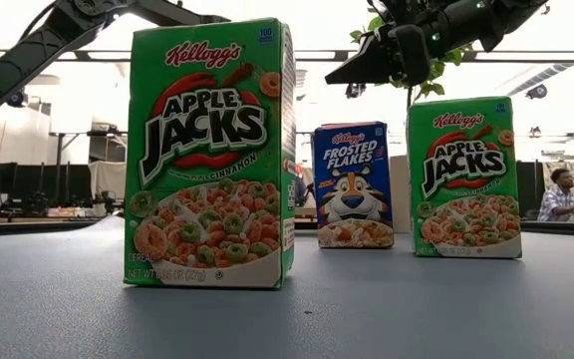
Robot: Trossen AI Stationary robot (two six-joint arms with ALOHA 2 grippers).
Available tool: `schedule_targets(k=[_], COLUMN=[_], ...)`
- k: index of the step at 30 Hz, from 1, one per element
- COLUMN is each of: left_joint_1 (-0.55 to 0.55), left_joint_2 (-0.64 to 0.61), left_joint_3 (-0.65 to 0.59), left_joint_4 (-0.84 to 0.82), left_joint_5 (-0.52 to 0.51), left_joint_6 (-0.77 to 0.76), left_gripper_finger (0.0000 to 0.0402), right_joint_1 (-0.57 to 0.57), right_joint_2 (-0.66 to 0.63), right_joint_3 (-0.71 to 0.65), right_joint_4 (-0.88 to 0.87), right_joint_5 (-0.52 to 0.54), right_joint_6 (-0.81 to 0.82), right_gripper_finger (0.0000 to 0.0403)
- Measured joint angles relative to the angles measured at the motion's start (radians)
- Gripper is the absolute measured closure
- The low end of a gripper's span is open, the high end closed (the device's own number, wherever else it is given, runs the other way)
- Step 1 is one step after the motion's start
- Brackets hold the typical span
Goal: Stack cereal on shelf
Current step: Put the top light blue cereal box on the shelf aligned with the other light blue cereal box
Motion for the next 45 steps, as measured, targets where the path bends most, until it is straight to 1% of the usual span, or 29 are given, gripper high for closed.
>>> schedule_targets(k=[4, 6, 8, 9, 11, 14, 17, 20, 23, 27, 30, 33, 35, 37, 42, 45], left_joint_1=[-0.006, -0.016, -0.030, -0.040, -0.063, -0.118, -0.190, -0.275, -0.366, -0.502, -0.602, -0.714, -0.790, -0.868, -1.084, -1.208], left_joint_2=[0.000, -0.001, -0.001, -0.010, -0.049, -0.103, -0.169, -0.255, -0.365, -0.538, -0.660, -0.771, -0.835, -0.890, -0.971, -0.980], left_joint_3=[0.082, 0.133, 0.184, 0.190, 0.159, 0.121, 0.054, -0.059, -0.221, -0.474, -0.638, -0.767, -0.841, -0.908, -1.036, -1.061], left_joint_4=[-0.062, -0.100, -0.152, -0.169, -0.183, -0.211, -0.227, -0.222, -0.190, -0.105, -0.073, -0.059, -0.043, -0.020, 0.026, 0.025], left_joint_5=[0.000, 0.009, 0.058, 0.092, 0.159, 0.200, 0.199, 0.199, 0.180, 0.076, 0.023, -0.042, -0.106, -0.138, -0.159, -0.161], left_joint_6=[-0.029, -0.092, -0.181, -0.223, -0.297, -0.399, -0.458, -0.504, -0.579, -0.745, -0.945, -1.183, -1.382, -1.587, -2.072, -2.308], left_gripper_finger=[0.0198, 0.0198, 0.0198, 0.0198, 0.0198, 0.0198, 0.0198, 0.0198, 0.0198, 0.0198, 0.0198, 0.0198, 0.0198, 0.0198, 0.0198, 0.0198], right_joint_1=[0.000, 0.000, 0.000, 0.000, 0.000, 0.000, 0.000, 0.000, 0.000, 0.000, 0.000, 0.000, 0.000, 0.000, 0.000, 0.000], right_joint_2=[0.000, 0.000, 0.000, 0.000, 0.000, 0.000, 0.000, 0.000, 0.000, 0.000, 0.000, 0.000, 0.000, 0.000, 0.000, 0.000], right_joint_3=[0.000, 0.000, 0.000, 0.000, 0.000, 0.000, 0.000, 0.000, 0.000, 0.001, 0.001, 0.001, 0.001, 0.002, 0.002, 0.002], right_joint_4=[0.000, 0.000, 0.000, 0.001, 0.004, 0.014, 0.023, 0.022, 0.022, 0.022, 0.025, 0.044, 0.052, 0.052, 0.065, 0.082], right_joint_5=[0.000, 0.000, 0.000, 0.000, 0.001, 0.001, 0.000, 0.000, 0.000, 0.000, 0.000, -0.001, -0.002, -0.002, -0.002, -0.004], right_joint_6=[-0.001, -0.001, -0.006, -0.008, -0.014, -0.019, -0.020, -0.020, -0.020, -0.019, -0.019, -0.019, -0.024, -0.026, -0.047, -0.069], right_gripper_finger=[0.0394, 0.0394, 0.0394, 0.0394, 0.0394, 0.0394, 0.0394, 0.0394, 0.0394, 0.0394, 0.0394, 0.0394, 0.0394, 0.0394, 0.0394, 0.0394])
